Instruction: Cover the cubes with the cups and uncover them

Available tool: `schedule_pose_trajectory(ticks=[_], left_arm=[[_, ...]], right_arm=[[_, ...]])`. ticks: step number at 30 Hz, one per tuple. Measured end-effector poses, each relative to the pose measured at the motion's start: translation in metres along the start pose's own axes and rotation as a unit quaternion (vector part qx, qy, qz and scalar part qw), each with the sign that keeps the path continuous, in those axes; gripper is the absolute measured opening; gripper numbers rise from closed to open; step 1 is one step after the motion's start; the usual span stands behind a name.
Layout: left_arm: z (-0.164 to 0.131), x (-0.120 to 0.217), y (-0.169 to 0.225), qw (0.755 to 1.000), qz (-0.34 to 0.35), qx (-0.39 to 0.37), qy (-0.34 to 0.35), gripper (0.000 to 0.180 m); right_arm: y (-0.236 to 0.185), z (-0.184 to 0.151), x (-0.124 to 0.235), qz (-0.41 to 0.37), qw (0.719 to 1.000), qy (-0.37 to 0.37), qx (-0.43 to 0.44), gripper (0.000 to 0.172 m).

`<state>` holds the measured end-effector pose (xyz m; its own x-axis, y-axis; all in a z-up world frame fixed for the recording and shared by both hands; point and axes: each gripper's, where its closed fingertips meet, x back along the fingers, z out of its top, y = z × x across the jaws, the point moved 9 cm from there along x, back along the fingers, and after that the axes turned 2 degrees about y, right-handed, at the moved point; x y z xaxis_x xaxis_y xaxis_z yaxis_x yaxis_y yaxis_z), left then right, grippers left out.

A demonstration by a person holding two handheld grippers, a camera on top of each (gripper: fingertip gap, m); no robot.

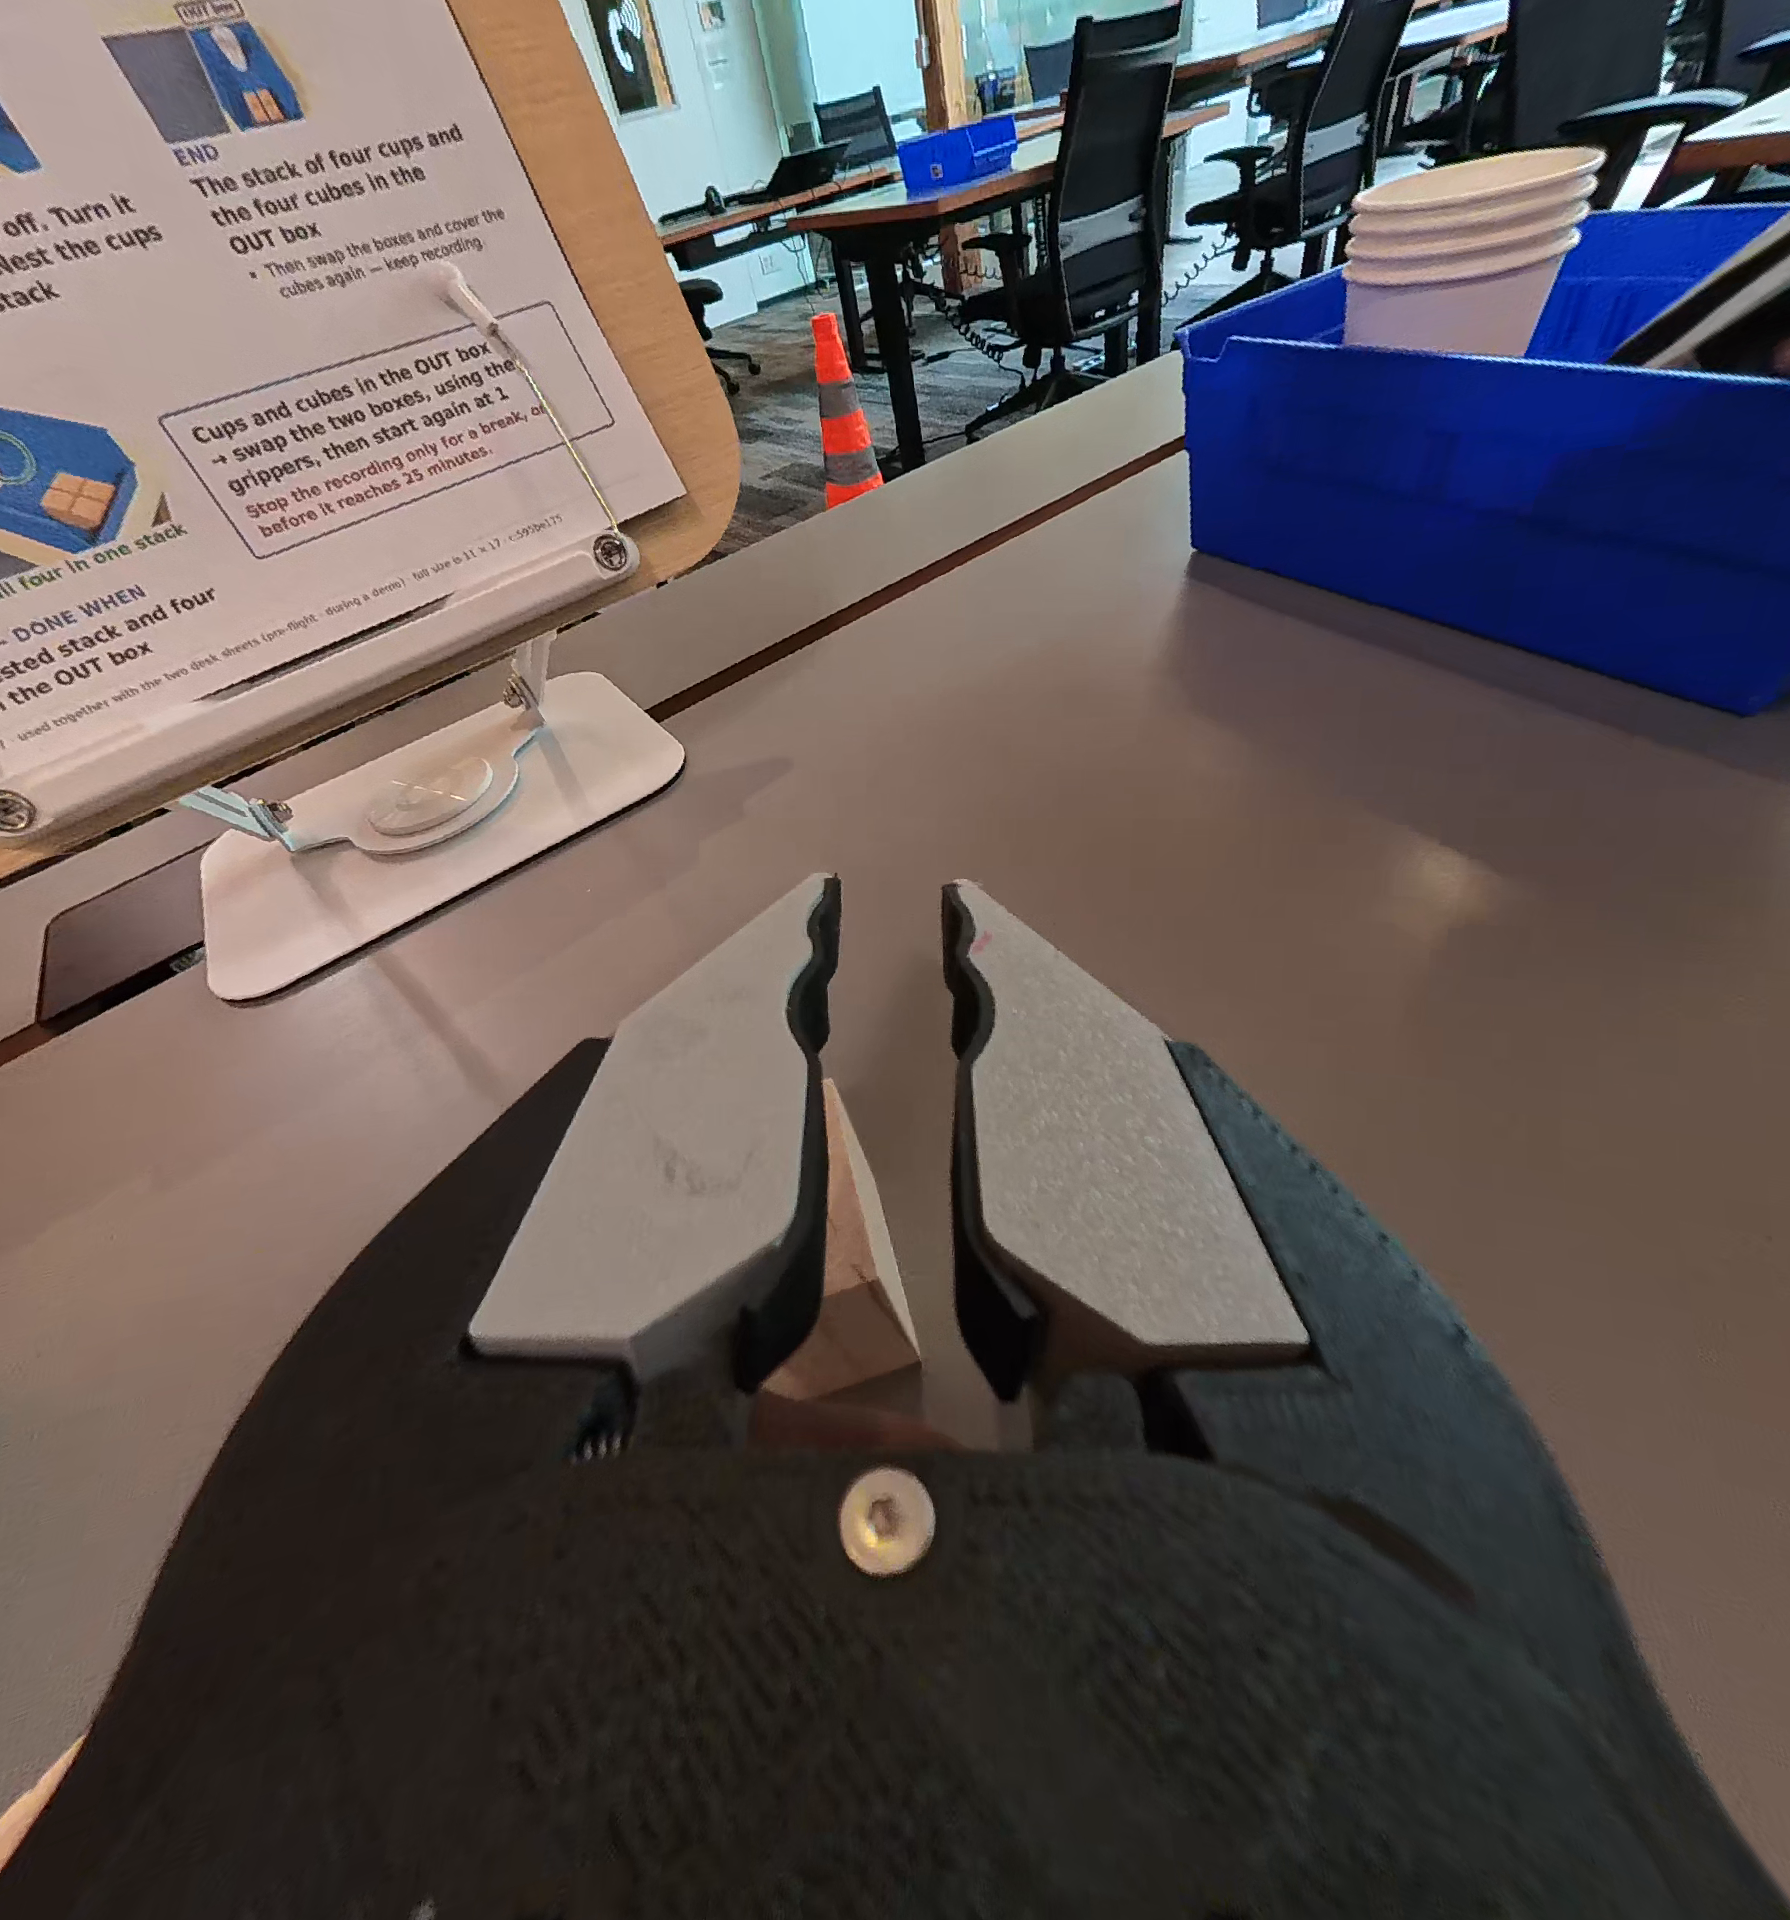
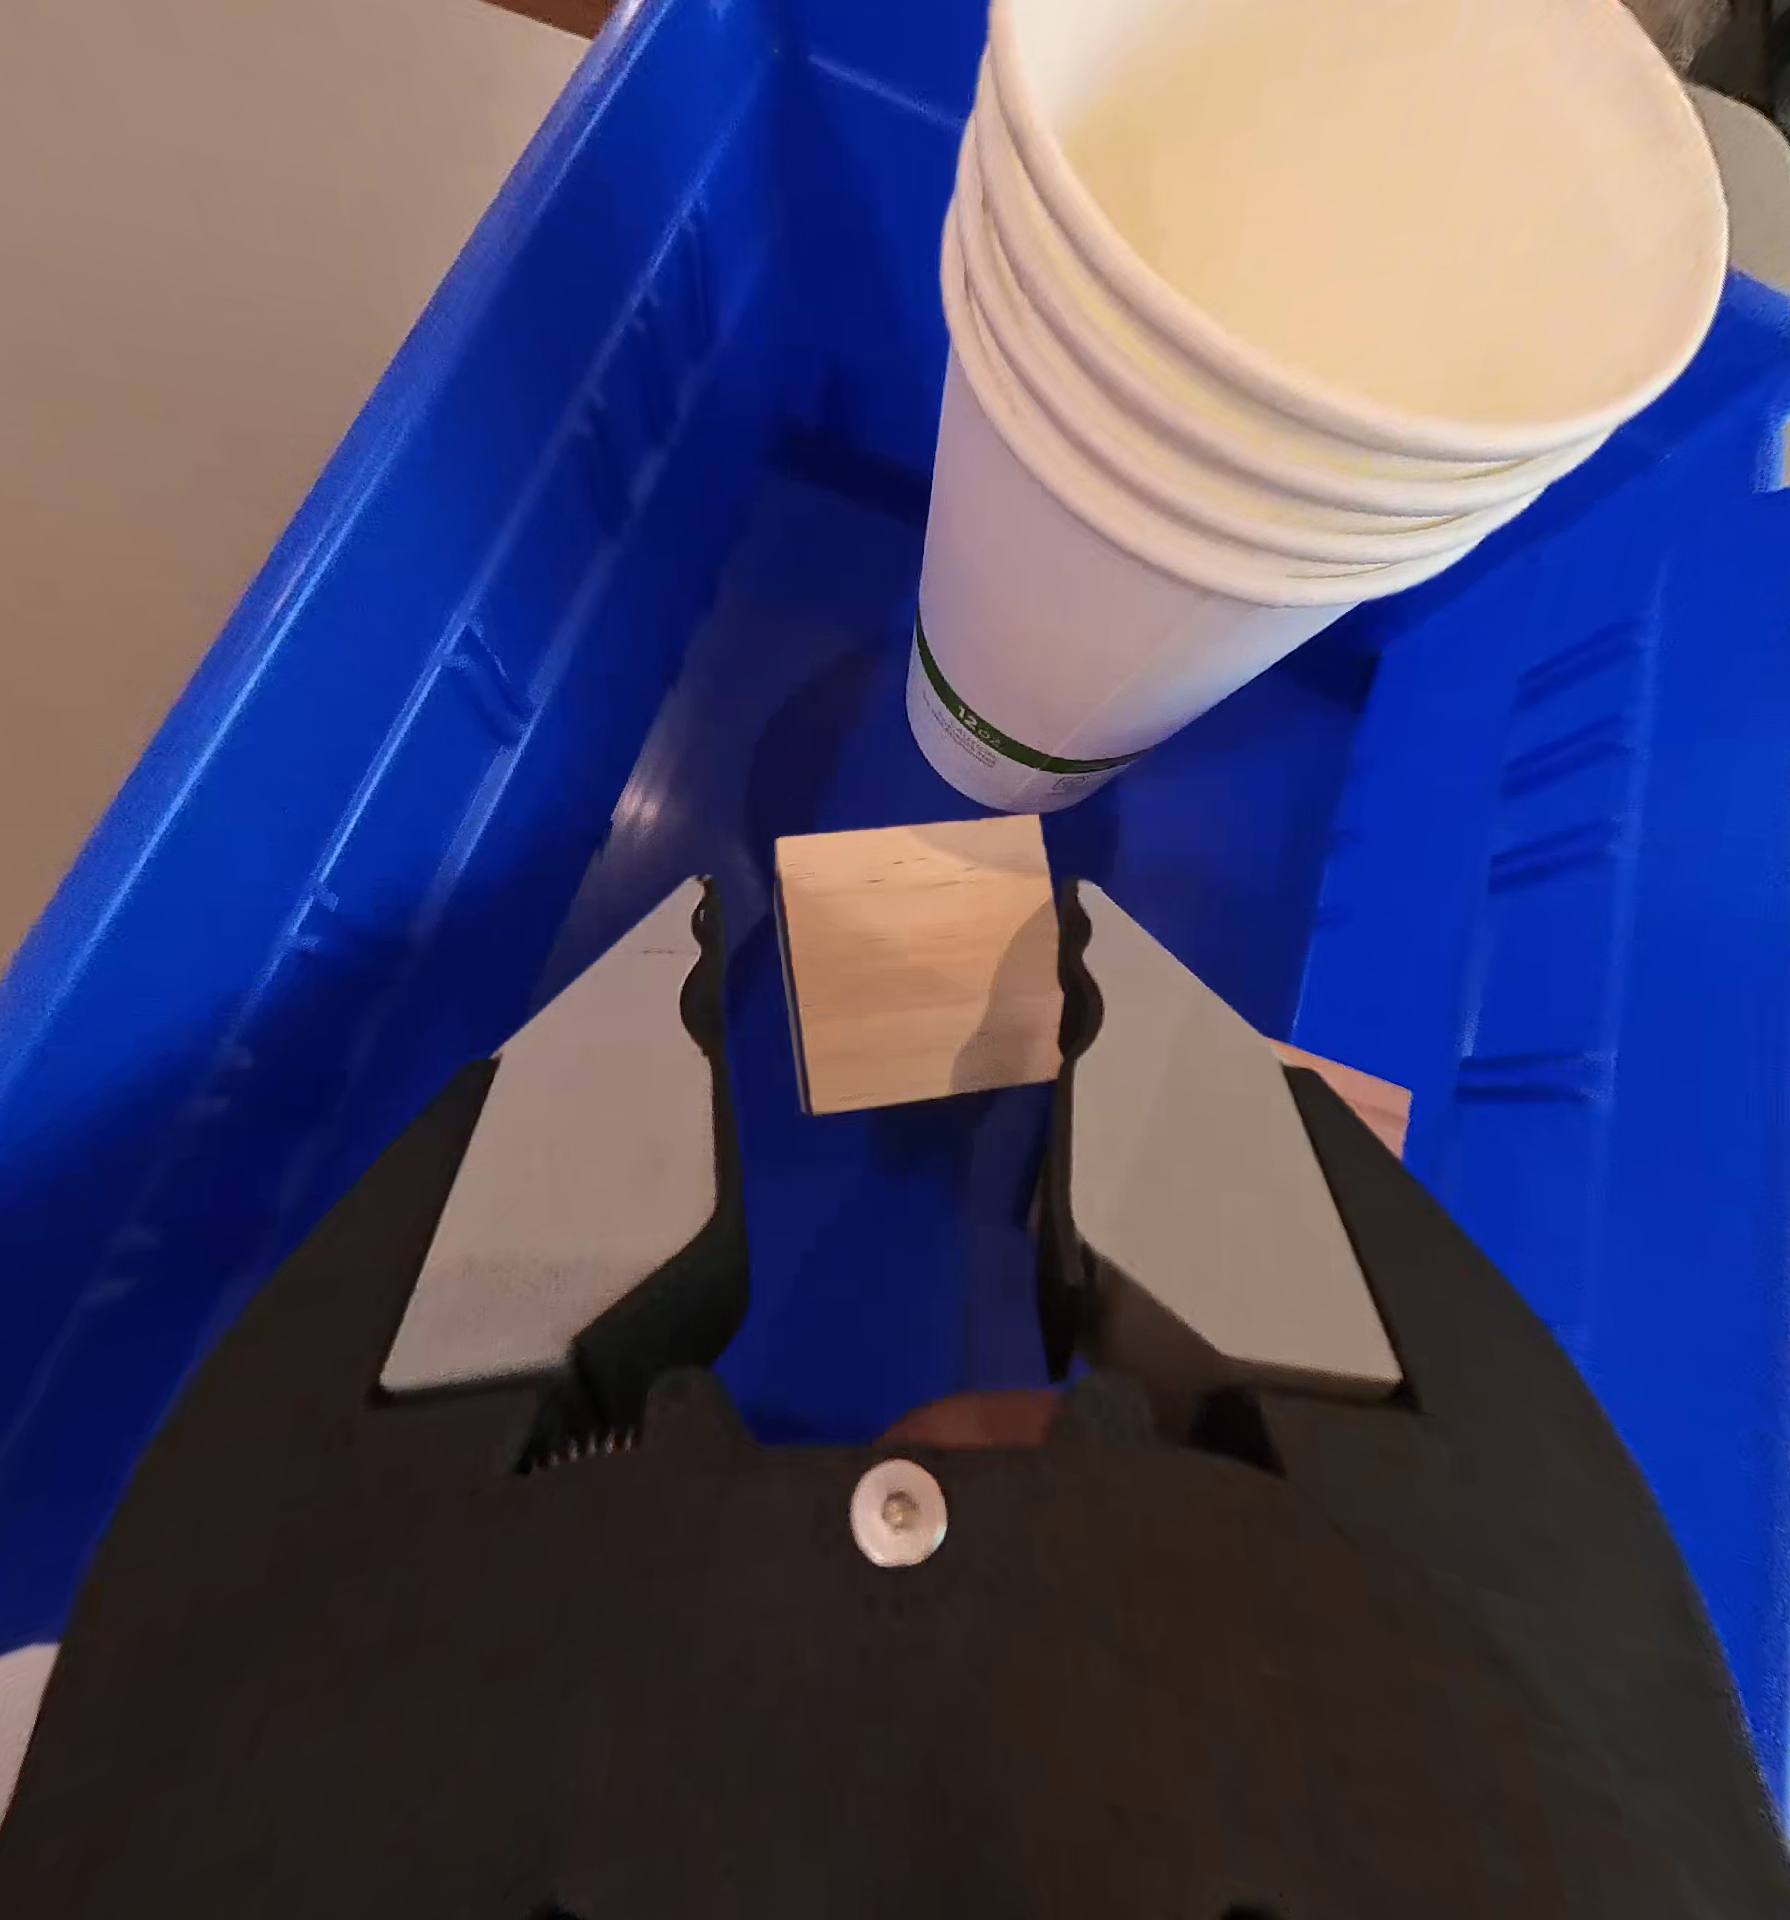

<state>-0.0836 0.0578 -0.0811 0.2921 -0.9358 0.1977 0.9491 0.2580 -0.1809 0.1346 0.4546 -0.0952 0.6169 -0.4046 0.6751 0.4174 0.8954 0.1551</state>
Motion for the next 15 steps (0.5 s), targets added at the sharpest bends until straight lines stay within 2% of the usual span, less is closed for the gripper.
schedule_pose_trajectory(ticks=[6,8,10,11,12,15], left_arm=[[-0.001,-0.001,0.0,1.0,-0.003,0.002,-0.004,0.018],[-0.002,-0.001,0.0,1.0,-0.004,0.004,-0.004,0.018],[-0.002,-0.001,0.0,1.0,-0.005,0.004,-0.004,0.018],[-0.001,-0.001,0.001,1.0,-0.006,0.003,-0.004,0.018],[-0.001,-0.001,0.001,1.0,-0.007,0.002,-0.005,0.018],[-0.002,-0.002,0.002,1.0,-0.008,-0.002,-0.008,0.018]], right_arm=[[0.009,0.009,0.033,-0.029,0.998,0.036,0.03,0.06],[0.016,0.011,0.049,-0.043,0.997,0.047,0.036,0.049],[0.024,0.008,0.062,-0.054,0.997,0.04,0.047,0.028],[0.027,0.005,0.065,-0.053,0.997,0.026,0.055,0.02],[0.028,-0.001,0.066,-0.043,0.997,0.0,0.062,0.019],[0.033,-0.021,0.061,-0.035,0.992,-0.101,0.072,0.027]])
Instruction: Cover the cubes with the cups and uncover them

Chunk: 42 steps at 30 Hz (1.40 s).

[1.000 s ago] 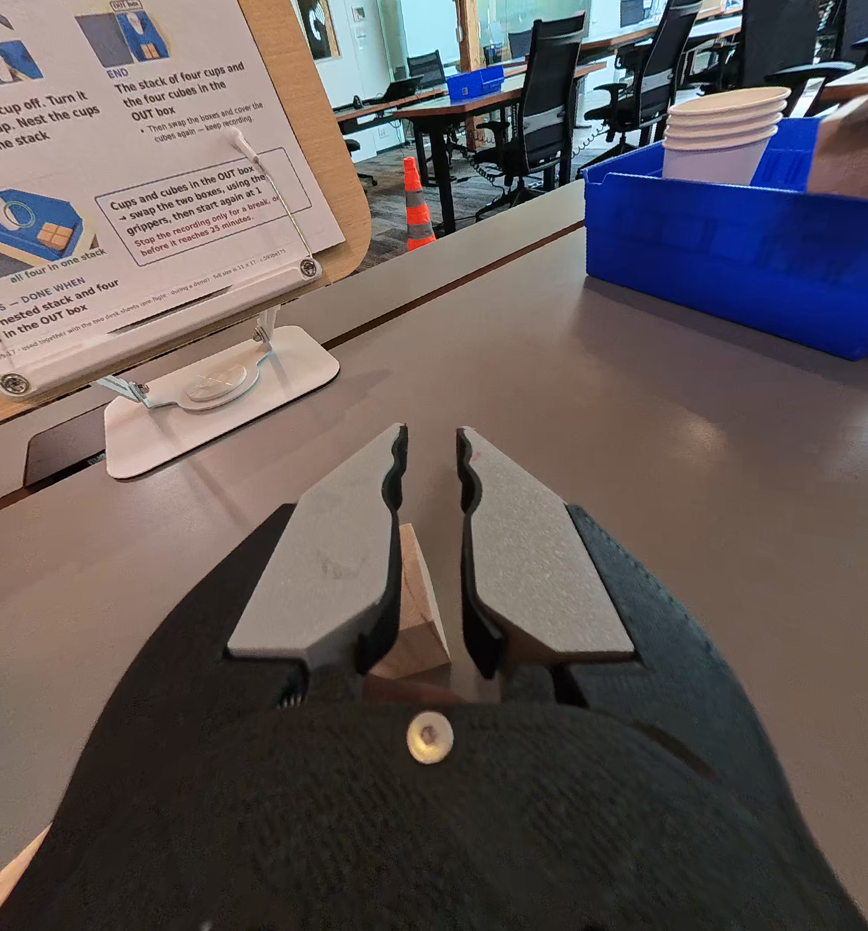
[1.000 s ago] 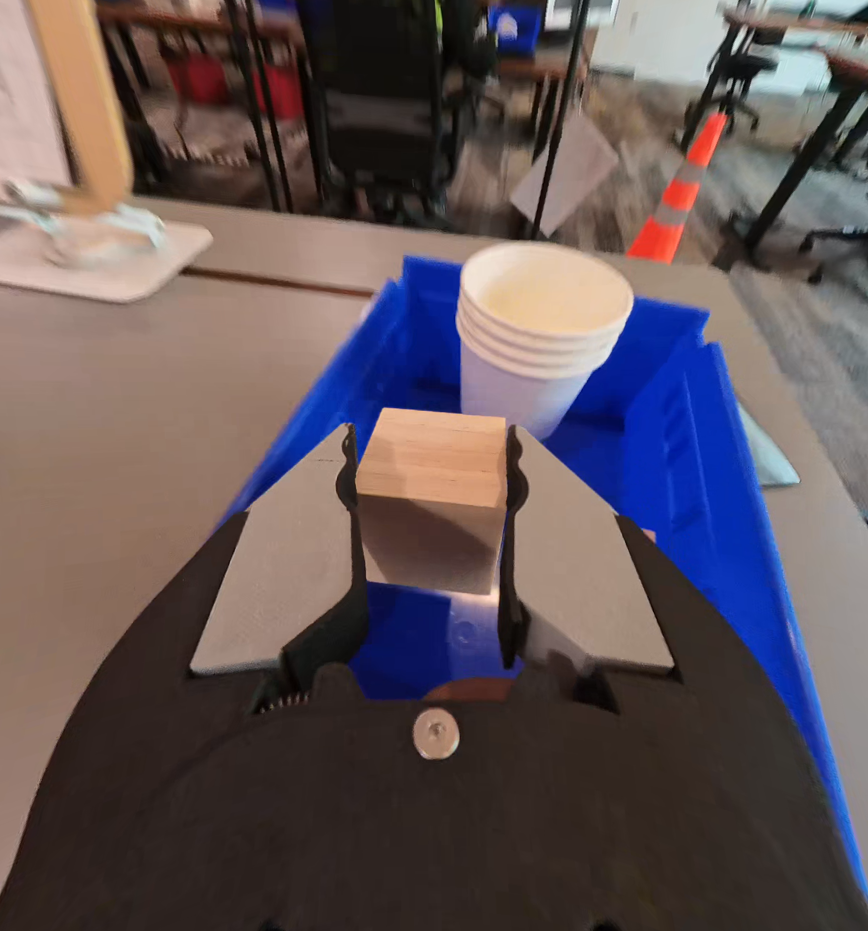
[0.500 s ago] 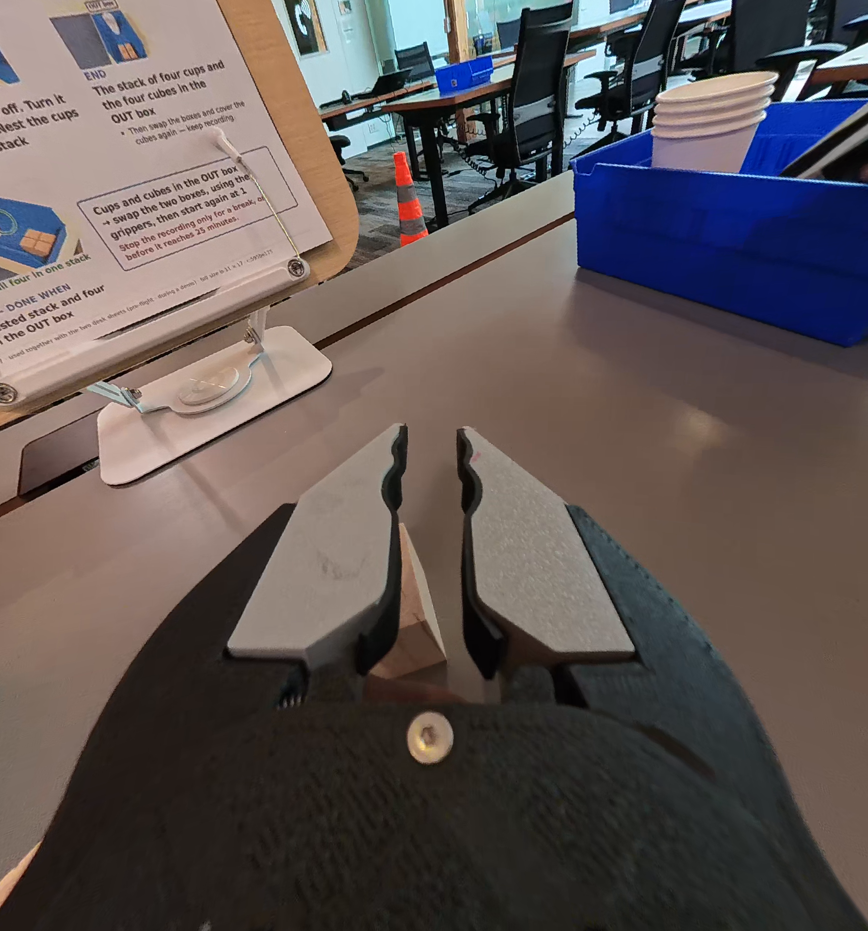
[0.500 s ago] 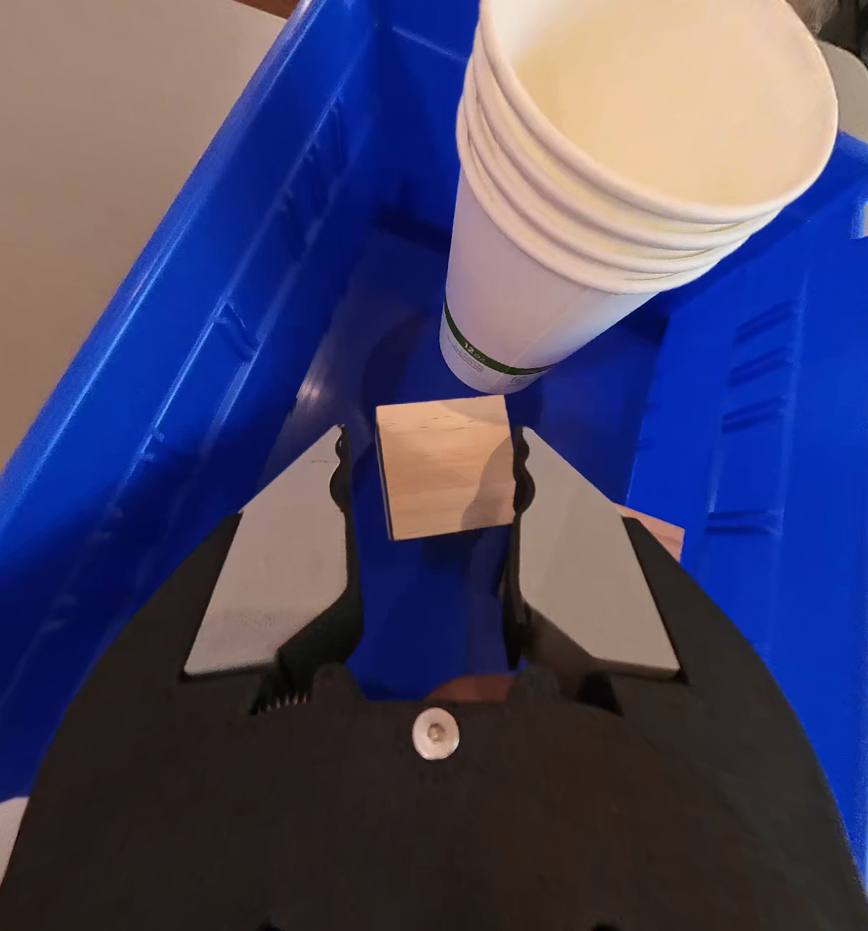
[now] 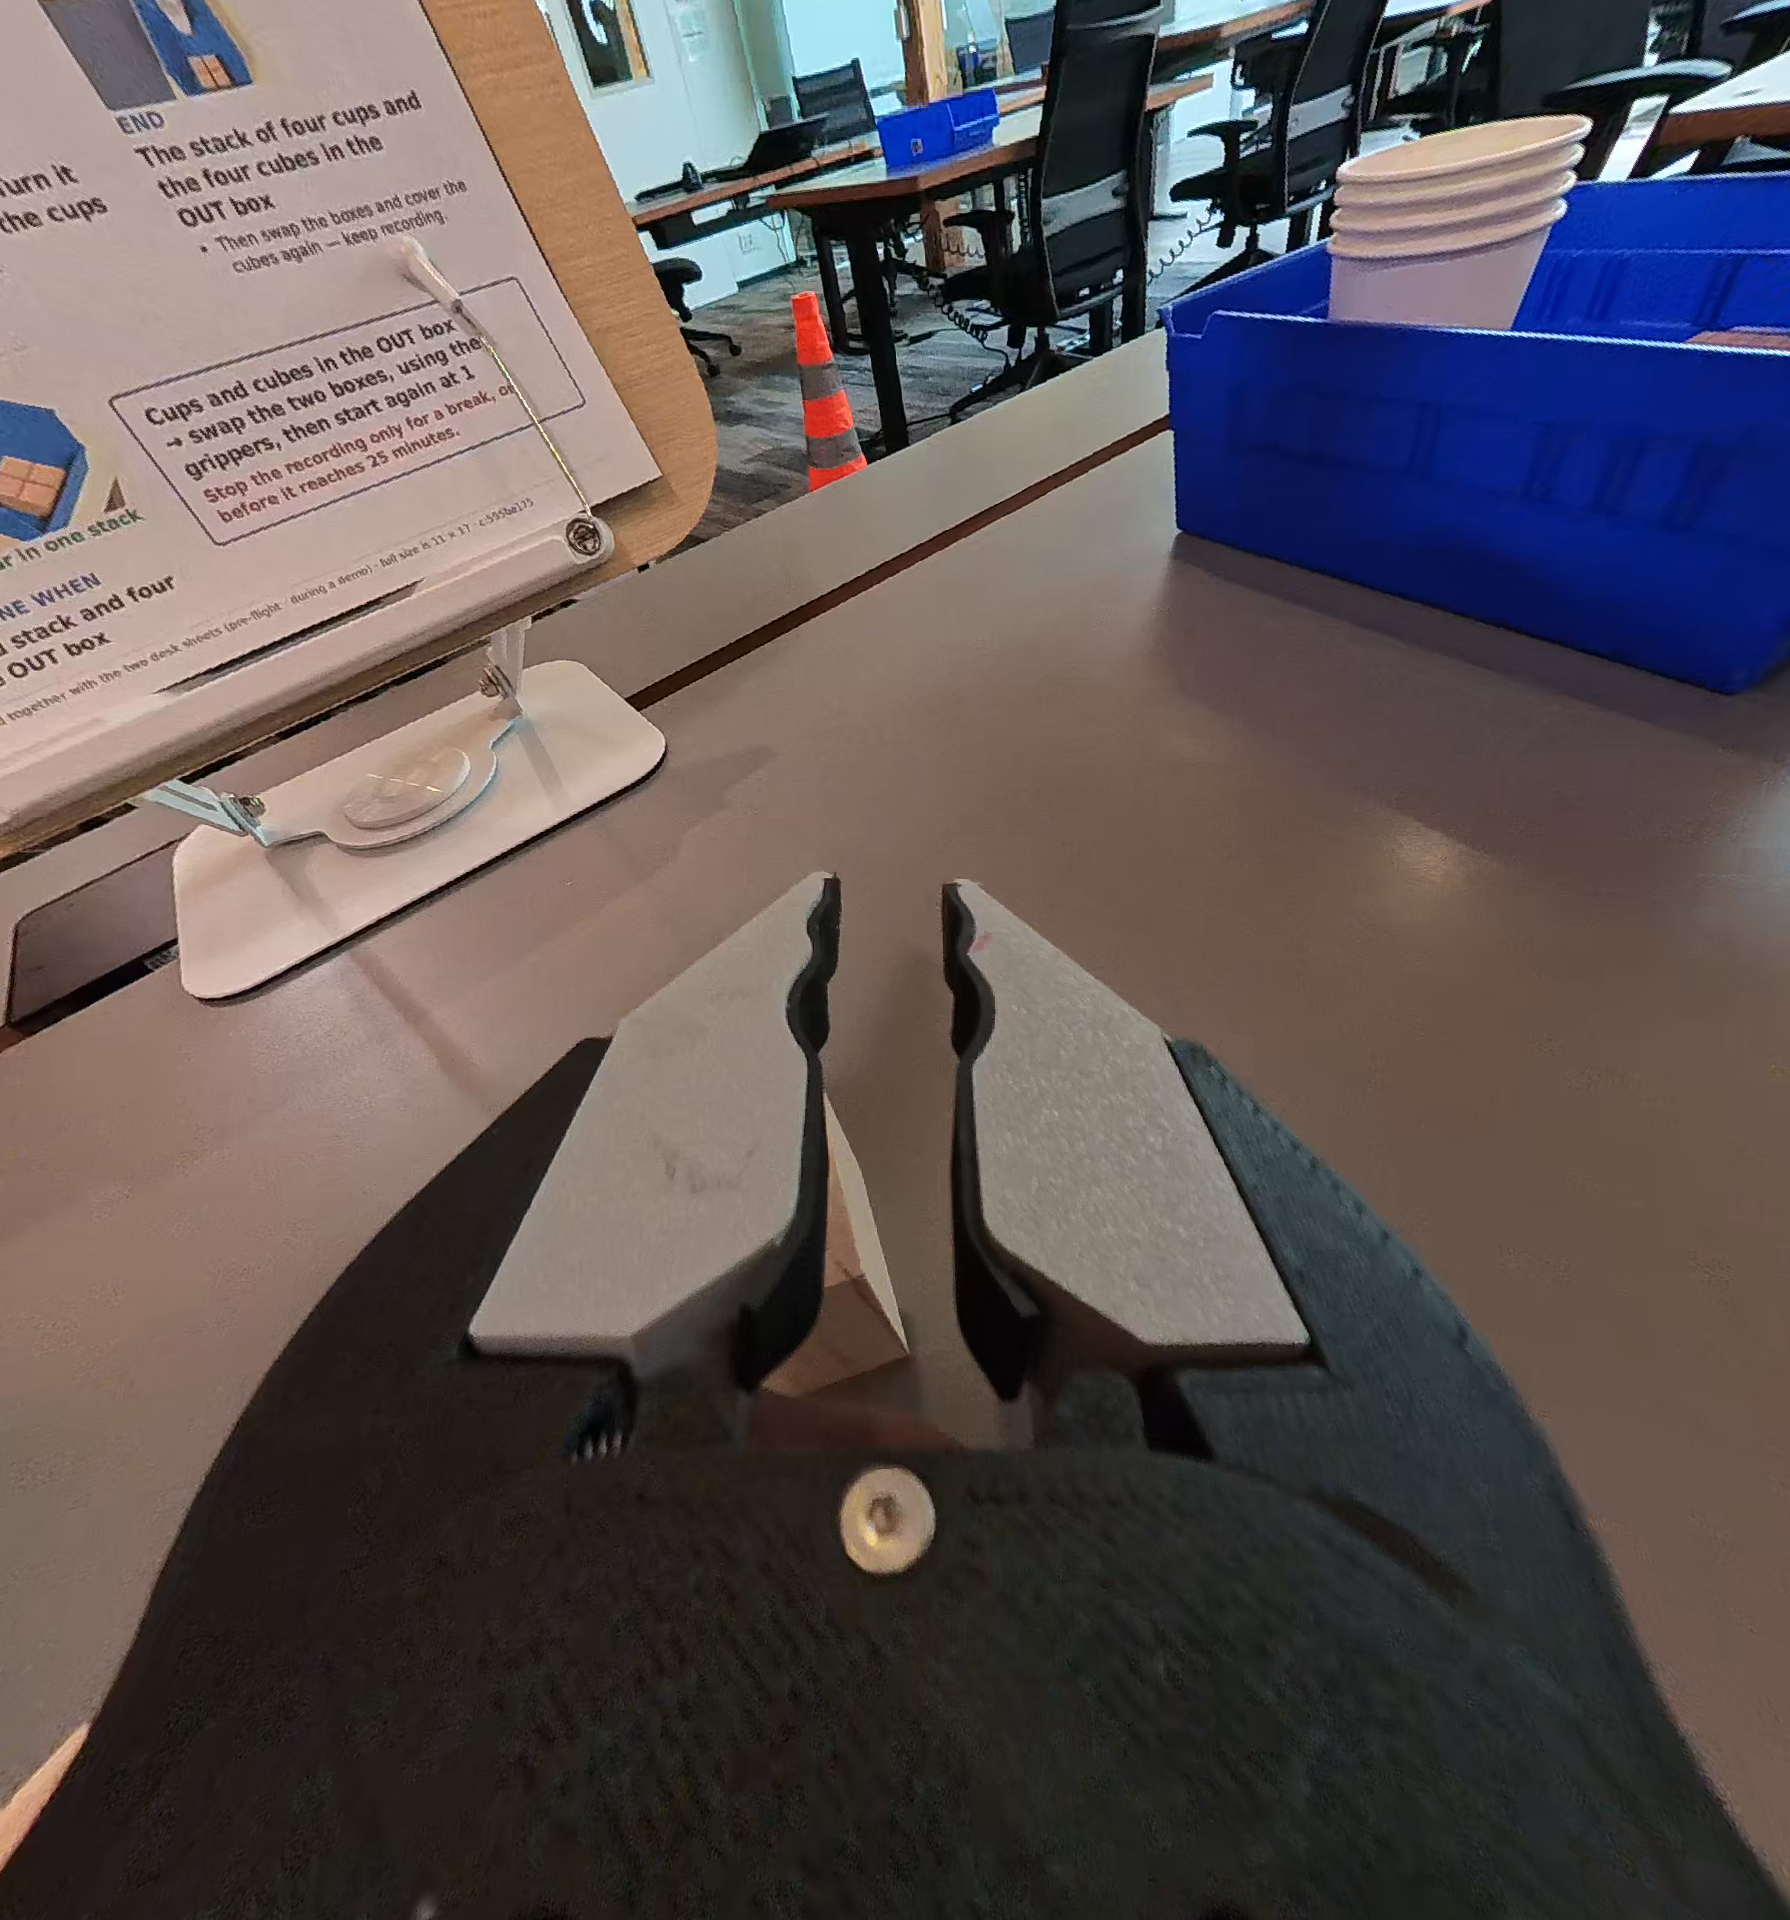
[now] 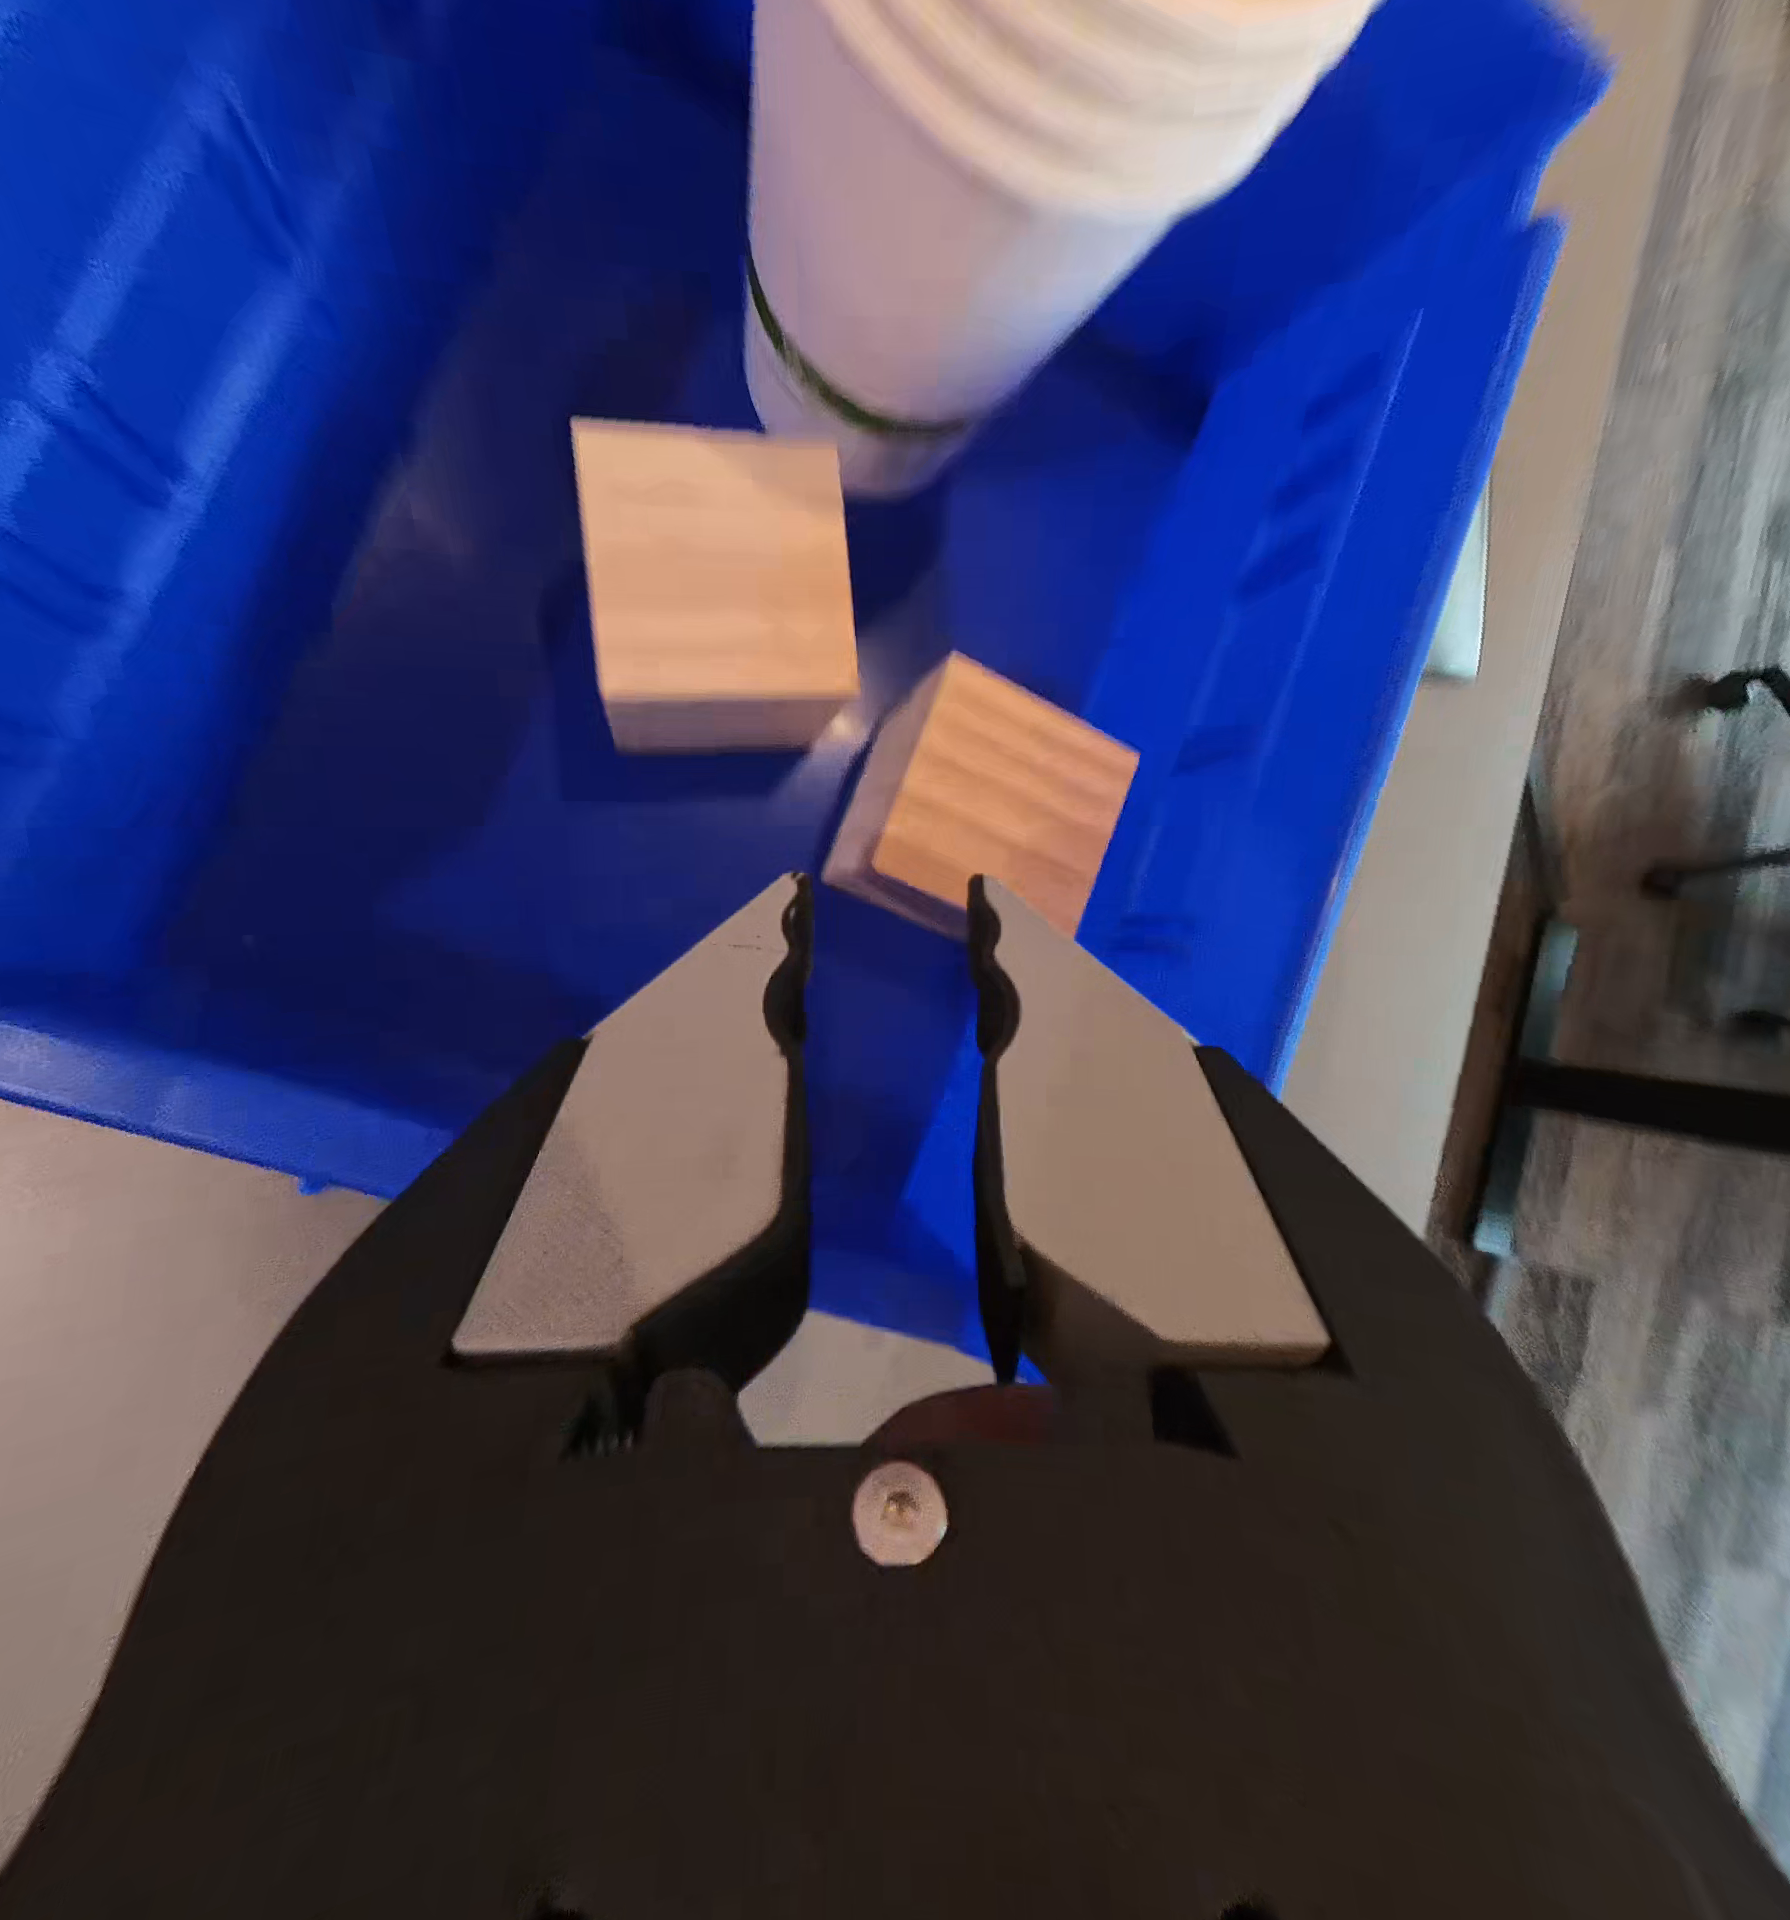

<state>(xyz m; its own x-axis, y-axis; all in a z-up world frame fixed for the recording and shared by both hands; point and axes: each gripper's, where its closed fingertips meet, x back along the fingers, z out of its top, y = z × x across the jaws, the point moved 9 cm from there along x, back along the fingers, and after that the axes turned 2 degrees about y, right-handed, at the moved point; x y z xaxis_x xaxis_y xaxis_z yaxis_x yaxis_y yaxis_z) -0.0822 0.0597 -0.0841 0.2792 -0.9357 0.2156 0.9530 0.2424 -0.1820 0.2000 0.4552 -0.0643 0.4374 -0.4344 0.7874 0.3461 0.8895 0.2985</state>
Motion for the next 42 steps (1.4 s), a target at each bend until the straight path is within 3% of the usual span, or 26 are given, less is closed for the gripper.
schedule_pose_trajectory(ticks=[5,10,14,16,19,21,25,29,31,34,37,42], left_arm=[[-0.002,-0.002,-0.002,1.0,-0.003,0.021,-0.003,0.019],[-0.001,0.0,-0.007,0.999,0.008,0.034,0.0,0.025],[0.003,0.009,-0.021,0.998,0.029,0.052,0.007,0.036],[0.007,0.015,-0.028,0.997,0.031,0.075,0.018,0.044],[0.011,0.024,-0.038,0.994,0.045,0.091,0.037,0.051],[0.008,0.024,-0.042,0.993,0.042,0.103,0.03,0.056],[-0.011,0.01,-0.042,0.992,0.03,0.107,-0.053,0.068],[-0.029,-0.003,-0.03,0.987,-0.003,0.091,-0.129,0.068],[-0.032,-0.005,-0.027,0.988,0.005,0.067,-0.139,0.065],[-0.035,-0.004,-0.029,0.988,0.037,0.011,-0.152,0.048],[-0.036,-0.004,-0.032,0.987,0.049,0.005,-0.155,0.049],[-0.033,0.001,-0.041,0.986,0.084,0.025,-0.142,0.074]], right_arm=[[0.001,-0.013,-0.025,-0.021,0.997,-0.07,0.03,0.017],[0.005,0.004,-0.032,-0.066,0.998,0.0,0.004,0.019],[-0.014,0.024,0.005,-0.05,0.993,0.105,-0.013,0.021],[-0.039,0.04,0.038,-0.002,0.975,0.219,-0.034,0.025],[-0.096,0.061,0.088,0.134,0.908,0.395,-0.042,0.018],[-0.139,0.069,0.101,0.224,0.871,0.437,-0.019,0.012],[-0.213,0.078,0.067,0.33,0.859,0.391,0.006,0.048],[-0.254,0.078,0.019,0.35,0.858,0.377,-0.016,0.043],[-0.261,0.08,0.018,0.366,0.86,0.356,-0.004,0.05],[-0.263,0.075,0.017,0.336,0.862,0.379,0.012,0.038],[-0.266,0.07,0.011,0.322,0.876,0.358,0.034,0.046],[-0.265,0.069,0.011,0.327,0.874,0.359,0.023,0.043]])
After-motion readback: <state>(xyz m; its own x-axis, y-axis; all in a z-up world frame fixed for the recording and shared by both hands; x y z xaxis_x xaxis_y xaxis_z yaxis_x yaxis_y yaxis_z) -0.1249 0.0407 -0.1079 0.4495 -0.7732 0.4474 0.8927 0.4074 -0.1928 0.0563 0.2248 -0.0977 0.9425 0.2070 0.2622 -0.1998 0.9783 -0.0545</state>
